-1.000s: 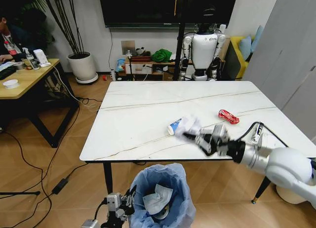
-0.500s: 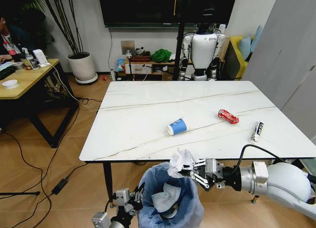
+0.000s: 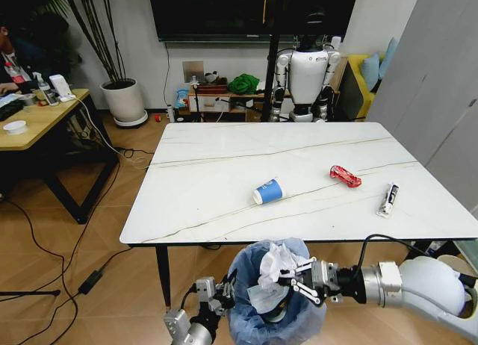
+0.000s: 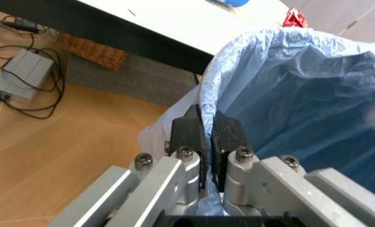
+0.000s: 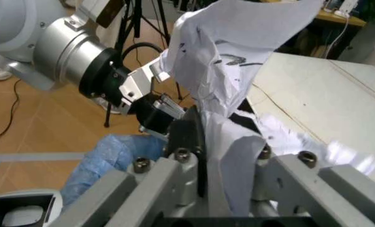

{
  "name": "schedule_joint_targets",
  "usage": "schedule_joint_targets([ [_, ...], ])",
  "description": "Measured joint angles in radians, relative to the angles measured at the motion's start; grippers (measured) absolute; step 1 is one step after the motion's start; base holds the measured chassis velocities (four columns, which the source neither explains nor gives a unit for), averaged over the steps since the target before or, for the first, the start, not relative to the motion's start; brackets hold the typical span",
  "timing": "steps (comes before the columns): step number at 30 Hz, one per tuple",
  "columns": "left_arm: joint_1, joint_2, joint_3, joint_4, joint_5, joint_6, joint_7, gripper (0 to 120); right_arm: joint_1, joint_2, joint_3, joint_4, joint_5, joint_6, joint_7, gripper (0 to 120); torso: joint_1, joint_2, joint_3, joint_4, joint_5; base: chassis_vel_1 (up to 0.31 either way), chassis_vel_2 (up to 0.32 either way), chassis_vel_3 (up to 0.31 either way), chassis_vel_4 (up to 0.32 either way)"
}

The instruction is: Pick up the trash bin and place the trash from the table into it.

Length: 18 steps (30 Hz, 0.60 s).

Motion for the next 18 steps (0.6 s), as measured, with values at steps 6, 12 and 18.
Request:
schedule_joint_targets([
  [6, 0.007, 0.009, -0.011, -0.013, -0.002, 0.001, -0.001, 0, 0.006, -0.003, 0.001, -0.006, 0.000, -0.004, 0.010, 30, 0.000, 0.000, 0.000, 0.0002, -0.0003, 0.000, 0.000, 0.000, 0.000],
  [12, 0.016, 0.009, -0.016, -0.019, -0.001, 0.002, -0.001, 0, 0.000, 0.000, 0.003, -0.007, -0.005, -0.003, 0.009, 53, 0.000, 0.000, 0.000, 0.0001, -0.0003, 0.000, 0.000, 0.000, 0.000],
  [18, 0.032, 0.010, -0.022, -0.031, 0.004, 0.004, -0.001, 0, 0.002, 0.002, 0.008, -0.013, -0.010, 0.001, 0.007, 77, 0.000, 0.000, 0.000, 0.0001, -0.0003, 0.000, 0.000, 0.000, 0.000],
])
